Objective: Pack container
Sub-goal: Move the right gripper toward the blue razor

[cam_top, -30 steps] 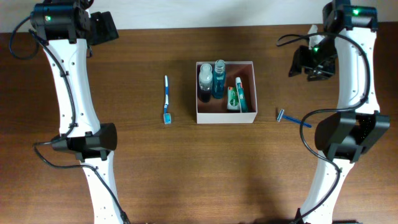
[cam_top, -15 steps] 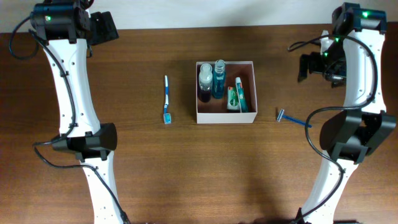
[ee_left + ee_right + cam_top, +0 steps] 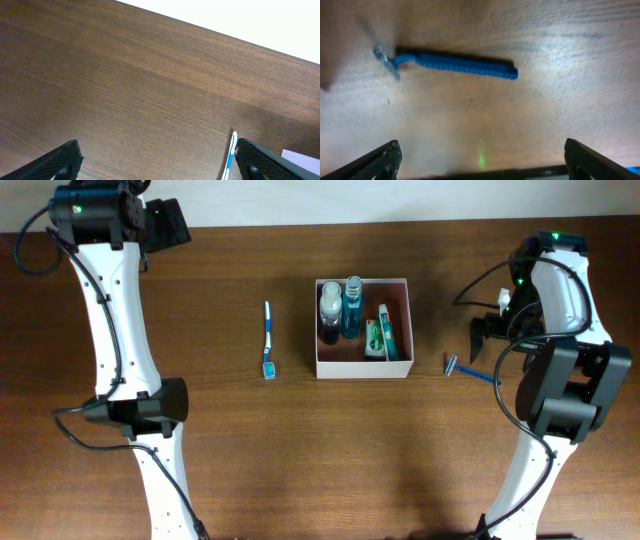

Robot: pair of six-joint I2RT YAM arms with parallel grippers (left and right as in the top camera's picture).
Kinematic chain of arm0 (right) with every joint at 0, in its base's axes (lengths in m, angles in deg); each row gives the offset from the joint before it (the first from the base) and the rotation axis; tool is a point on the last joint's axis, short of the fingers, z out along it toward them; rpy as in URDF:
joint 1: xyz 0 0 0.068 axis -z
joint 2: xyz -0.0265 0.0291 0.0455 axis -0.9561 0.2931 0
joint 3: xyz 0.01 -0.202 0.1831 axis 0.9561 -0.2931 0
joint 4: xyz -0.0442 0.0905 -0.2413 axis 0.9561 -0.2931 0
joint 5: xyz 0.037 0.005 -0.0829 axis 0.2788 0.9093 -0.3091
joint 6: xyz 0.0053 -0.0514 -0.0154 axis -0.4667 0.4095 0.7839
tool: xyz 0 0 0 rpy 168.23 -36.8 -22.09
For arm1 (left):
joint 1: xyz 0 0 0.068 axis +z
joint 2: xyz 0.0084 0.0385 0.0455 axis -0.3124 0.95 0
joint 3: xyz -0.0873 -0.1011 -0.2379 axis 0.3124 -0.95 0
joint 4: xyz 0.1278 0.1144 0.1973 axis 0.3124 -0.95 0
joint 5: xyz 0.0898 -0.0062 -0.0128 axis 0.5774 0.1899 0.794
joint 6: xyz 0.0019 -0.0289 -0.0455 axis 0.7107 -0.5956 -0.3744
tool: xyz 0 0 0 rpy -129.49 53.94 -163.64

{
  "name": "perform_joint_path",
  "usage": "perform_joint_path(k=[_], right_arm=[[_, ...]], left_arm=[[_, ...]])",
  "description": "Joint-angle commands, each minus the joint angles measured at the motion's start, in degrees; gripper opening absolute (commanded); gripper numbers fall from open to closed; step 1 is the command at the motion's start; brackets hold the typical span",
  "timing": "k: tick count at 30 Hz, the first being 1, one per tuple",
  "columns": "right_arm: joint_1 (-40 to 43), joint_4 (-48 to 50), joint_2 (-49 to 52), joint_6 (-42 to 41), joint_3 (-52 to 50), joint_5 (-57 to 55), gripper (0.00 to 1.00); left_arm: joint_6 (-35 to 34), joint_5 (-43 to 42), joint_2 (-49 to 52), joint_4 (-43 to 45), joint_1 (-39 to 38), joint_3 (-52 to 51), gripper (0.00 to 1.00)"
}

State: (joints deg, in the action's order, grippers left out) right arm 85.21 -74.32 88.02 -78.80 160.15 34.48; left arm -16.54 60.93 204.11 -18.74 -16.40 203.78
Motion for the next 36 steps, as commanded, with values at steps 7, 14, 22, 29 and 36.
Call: perform_joint_path(k=[7, 14, 22, 29, 36], right_arm=[[0.3, 4.8, -1.1, -10.6, -0.2, 23.5, 0.99], [1.2, 9.3, -1.1, -30.7, -0.2, 40.9, 0.99], [3.9, 13.0, -1.1, -58.5, -0.2, 27.5, 0.99], [8.5, 15.5, -1.1, -51.7, -0.2, 26.3, 0.99], [12.6, 3.5, -1.2, -57.1, -0.2, 13.9, 0.99]], left_arm=[[-0.6, -0.2, -1.8, -0.1, 0.2, -0.1, 0.99], [-0.6, -0.2, -1.8, -0.1, 0.2, -0.1, 0.99], [-0.6, -0.2, -1.8, -0.1, 0.2, -0.1, 0.99], [-0.6, -0.2, -1.8, -0.1, 0.2, -0.1, 0.99], [-0.6, -0.2, -1.8, -0.1, 0.2, -0.1, 0.99]])
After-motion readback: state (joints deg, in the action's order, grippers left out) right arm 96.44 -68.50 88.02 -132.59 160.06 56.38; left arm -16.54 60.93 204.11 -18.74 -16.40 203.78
